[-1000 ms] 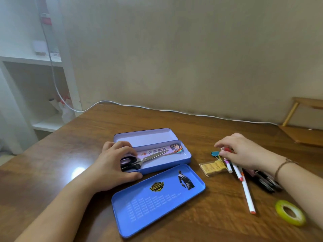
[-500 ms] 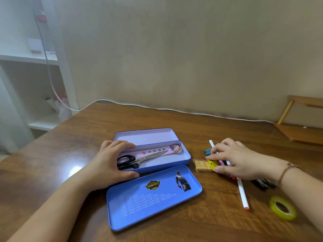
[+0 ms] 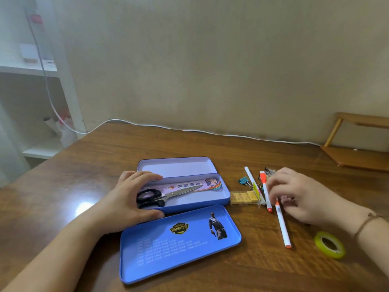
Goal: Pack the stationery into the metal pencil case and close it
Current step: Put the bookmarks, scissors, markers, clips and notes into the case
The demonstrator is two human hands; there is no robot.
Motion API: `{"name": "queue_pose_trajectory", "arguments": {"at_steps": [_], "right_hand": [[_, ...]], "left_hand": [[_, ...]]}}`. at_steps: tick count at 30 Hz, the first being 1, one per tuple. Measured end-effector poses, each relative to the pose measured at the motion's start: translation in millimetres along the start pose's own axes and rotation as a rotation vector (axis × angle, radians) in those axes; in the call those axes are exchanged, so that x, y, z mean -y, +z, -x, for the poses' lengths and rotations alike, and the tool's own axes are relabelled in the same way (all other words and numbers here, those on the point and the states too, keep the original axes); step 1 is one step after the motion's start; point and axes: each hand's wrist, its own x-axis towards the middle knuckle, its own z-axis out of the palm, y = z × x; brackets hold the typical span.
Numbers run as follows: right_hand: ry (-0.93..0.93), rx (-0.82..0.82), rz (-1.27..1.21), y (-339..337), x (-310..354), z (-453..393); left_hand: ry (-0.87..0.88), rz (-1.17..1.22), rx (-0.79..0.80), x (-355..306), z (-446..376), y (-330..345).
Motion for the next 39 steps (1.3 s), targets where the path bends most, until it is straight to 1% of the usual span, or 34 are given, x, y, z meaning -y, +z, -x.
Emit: {"name": "queue_pose_trajectory", "arguments": {"at_steps": [2,4,7,10,13,15,17,19,21,23,25,26,27,30,31,34,36,39], "right_hand": [[-0.066,0.052,0.128,0.8,0.2,7.8],[-0.099,0.054,0.174,2.6,-2.7,15.5],[-0.108,0.041,0.145,0.6,-4.9,21.6],[-0.127,0.021,0.093,-0.3,-4.0,17.8],[-0.183,0.064,0.136,6.6,-1.9,6.9],[-0.214,0.051,0.152,10.6,-4.3,5.3],[-0.189,0.035,0.173,10.9,-7.9,7.4],[-0.154,0.014,0.172,12.7,-13.8,9.9],[-0.161,-0.062,0.013,11.1,-8.7,11.3],[-0.196,-0.154,-0.218,-1.2,9.5,5.1],[-0.185,-0.242,-0.392,-10.7,30.5,-15.9],[-0.178,-0.274,-0.431,-12.4,42.7,-30.1],[-0.173,-0.292,-0.419,-12.4,57.2,-45.7],[-0.159,-0.319,-0.128,0.5,98.8,-92.2],[-0.146,-0.310,-0.080,6.5,108.1,-104.6],[-0.089,-0.239,-0.078,20.2,124.5,-129.2],[-0.057,-0.220,-0.105,22.8,128.2,-136.3],[0.000,-0.184,-0.135,23.8,130.1,-142.0]], "left_hand": [[0.004,0.011,0.009,-2.0,1.1,-0.4],[0.013,0.003,0.016,-4.6,1.0,-0.2],[0.020,0.001,0.052,-7.9,0.8,-0.4],[-0.064,0.119,0.072,-10.3,1.0,-1.7],[-0.092,0.145,0.052,-9.1,0.8,0.1],[-0.109,0.148,0.010,-6.0,0.5,0.6],[-0.093,0.114,-0.036,-1.8,-0.3,1.8],[-0.031,0.050,-0.053,0.5,-2.3,2.5],[-0.035,0.062,-0.068,1.7,-4.7,3.6],[-0.110,0.133,-0.091,0.9,-5.8,3.2],[-0.146,0.204,-0.109,0.5,-7.4,3.6],[-0.157,0.254,-0.119,1.3,-8.1,4.1],[-0.175,0.311,-0.129,1.9,-8.4,4.1],[-0.199,0.411,-0.165,3.2,-8.4,3.8],[-0.197,0.421,-0.176,3.4,-8.3,4.2],[-0.180,0.370,-0.197,5.8,-8.1,6.9],[-0.178,0.286,-0.200,10.2,-9.2,8.2],[-0.187,0.250,-0.196,11.9,-11.0,9.5]]}}
